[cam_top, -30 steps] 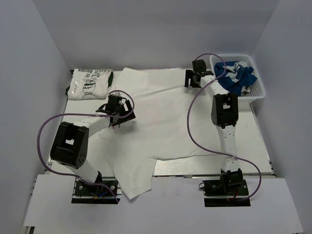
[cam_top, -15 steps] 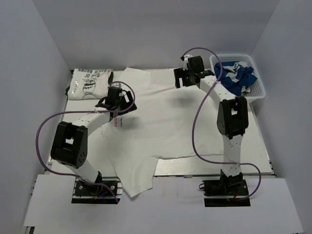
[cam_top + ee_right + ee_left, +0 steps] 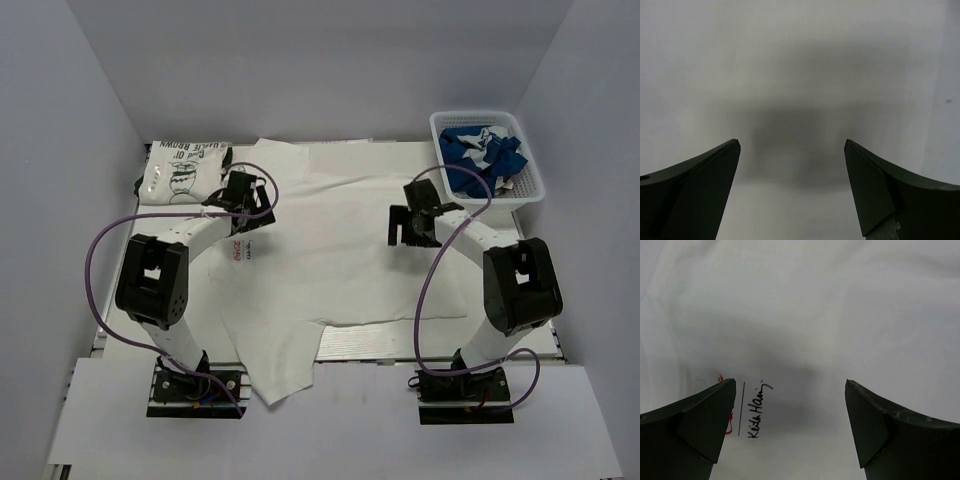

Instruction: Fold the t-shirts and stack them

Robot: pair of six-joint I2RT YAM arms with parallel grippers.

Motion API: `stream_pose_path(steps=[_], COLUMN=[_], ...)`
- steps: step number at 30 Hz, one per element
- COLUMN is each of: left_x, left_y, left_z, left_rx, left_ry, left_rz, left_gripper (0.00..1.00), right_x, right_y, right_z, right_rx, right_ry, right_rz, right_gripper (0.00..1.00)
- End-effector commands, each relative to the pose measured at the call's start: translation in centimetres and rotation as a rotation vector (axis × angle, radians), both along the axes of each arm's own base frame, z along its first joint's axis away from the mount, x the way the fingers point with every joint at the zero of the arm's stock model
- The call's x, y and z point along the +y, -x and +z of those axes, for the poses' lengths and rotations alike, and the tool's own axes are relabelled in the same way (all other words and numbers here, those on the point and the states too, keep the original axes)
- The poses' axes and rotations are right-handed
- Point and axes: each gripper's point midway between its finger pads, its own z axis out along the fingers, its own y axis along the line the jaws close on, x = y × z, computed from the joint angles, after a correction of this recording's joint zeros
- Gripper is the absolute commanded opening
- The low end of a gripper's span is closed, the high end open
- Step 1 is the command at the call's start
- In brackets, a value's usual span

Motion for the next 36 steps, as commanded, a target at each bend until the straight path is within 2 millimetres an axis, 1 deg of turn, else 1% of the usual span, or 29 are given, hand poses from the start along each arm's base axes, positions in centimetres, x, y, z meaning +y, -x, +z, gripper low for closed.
stream_pose_path(steps=[1,3,4,6,7,8,10,12,13,14,15,16,17,18,20,22,23,24,26,27,28,29,30,31,32,33,34,35,36], left_x=[1.0,0.7,0.4,0.1,-0.2,-0.2,-0.2,-0.3,0.1,-0.1,-0.4,-0.5,-0.9,-1.8,-2.7,-3.4,-3.9,-4.2,-4.4,-4.6,-4.5,-4.8,-4.8,-4.6,-4.6,-4.6,-4.5,-3.8,-3.5], left_y=[1.9,2.2,1.2,1.0,-0.2,-0.2,-2.0,-4.2,-4.5,-5.1,-7.3,-7.7,-8.6,-10.9,-13.8,-15.1,-16.3,-16.6,-16.8,-16.6,-16.3,-15.4,-14.7,-13.9,-11.9,-10.3,-9.0,-6.1,-4.0], left_z=[-1.8,-3.1,-2.7,-4.6,-4.2,-5.8,-5.9,-5.8,-8.0,-8.5,-7.2,-9.3,-9.6,-8.1,-7.6,-6.7,-4.9,-4.4,-2.2,-1.1,-0.1,2.3,3.5,4.7,3.7,7.7,8.8,6.4,10.4], left_rx=[0.064,0.094,0.078,0.134,0.117,0.161,0.160,0.145,0.193,0.201,0.166,0.203,0.202,0.156,0.108,0.078,0.033,0.021,-0.015,-0.028,-0.039,-0.066,-0.081,-0.091,-0.049,-0.105,-0.120,-0.064,-0.143], left_ry=[-0.046,-0.036,-0.031,-0.040,-0.035,-0.048,-0.057,-0.051,-0.056,-0.058,-0.074,-0.092,-0.088,-0.075,-0.066,-0.056,-0.045,-0.035,-0.032,-0.021,-0.019,-0.020,-0.037,-0.035,-0.028,0.013,0.040,0.061,0.112], left_rz=[0.004,-0.010,-0.010,-0.016,-0.016,-0.016,0.000,0.011,0.017,0.017,0.004,-0.007,-0.027,-0.055,-0.078,-0.113,-0.125,-0.131,-0.162,-0.169,-0.169,-0.184,-0.178,-0.177,-0.171,-0.172,-0.166,-0.132,-0.122], left_gripper=[1.00,1.00,1.00,1.00,1.00,1.00,1.00,1.00,1.00,1.00,1.00,1.00,1.00,1.00,1.00,1.00,1.00,1.00,1.00,1.00,1.00,1.00,1.00,1.00,1.00,1.00,1.00,1.00,1.00], right_x=[-1.0,-1.2,-1.4,-0.9,-1.4,-1.2,-1.7,-1.7,-2.0,-2.0,-2.2,-2.1,-2.3,-1.8,-1.6,-0.9,-0.9,-0.8,-0.2,0.0,0.4,1.1,1.3,1.8,2.0,1.7,1.6,1.8,1.3], right_y=[2.6,2.7,2.5,0.8,1.0,0.1,-0.8,-2.9,-3.6,-3.8,-5.0,-6.2,-6.5,-8.4,-9.4,-11.9,-11.6,-12.4,-12.8,-12.4,-12.3,-12.0,-11.4,-10.9,-10.6,-8.9,-8.3,-7.9,-5.5], right_z=[-1.5,-2.8,-3.0,-2.9,-4.2,-3.8,-4.9,-3.9,-4.9,-5.1,-5.1,-5.3,-5.7,-4.6,-4.5,-2.3,-2.4,-0.9,1.4,1.3,3.0,3.7,5.2,5.7,6.2,6.9,7.2,7.4,7.3], right_rx=[0.056,0.088,0.095,0.083,0.132,0.118,0.141,0.118,0.146,0.162,0.153,0.138,0.150,0.114,0.108,0.032,0.050,0.014,-0.035,-0.036,-0.070,-0.083,-0.122,-0.130,-0.145,-0.151,-0.158,-0.174,-0.184], right_ry=[0.023,0.032,0.032,0.020,0.038,0.031,0.041,0.034,0.042,0.041,0.036,0.024,0.032,0.008,0.013,-0.003,0.005,0.013,-0.011,-0.015,-0.040,-0.056,-0.076,-0.084,-0.088,-0.099,-0.108,-0.123,-0.144], right_rz=[-0.046,-0.054,-0.061,-0.070,-0.085,-0.094,-0.110,-0.121,-0.134,-0.132,-0.137,-0.138,-0.124,-0.113,-0.070,-0.054,-0.055,-0.050,-0.018,0.001,0.017,0.042,0.056,0.067,0.066,0.047,0.029,0.026,0.017], right_gripper=[0.90,0.90,0.90,0.90,0.90,0.90,0.90,0.90,0.90,0.90,0.90,0.90,0.90,0.90,0.90,0.90,0.90,0.90,0.90,0.90,0.90,0.90,0.90,0.90,0.90,0.90,0.90,0.90,0.90])
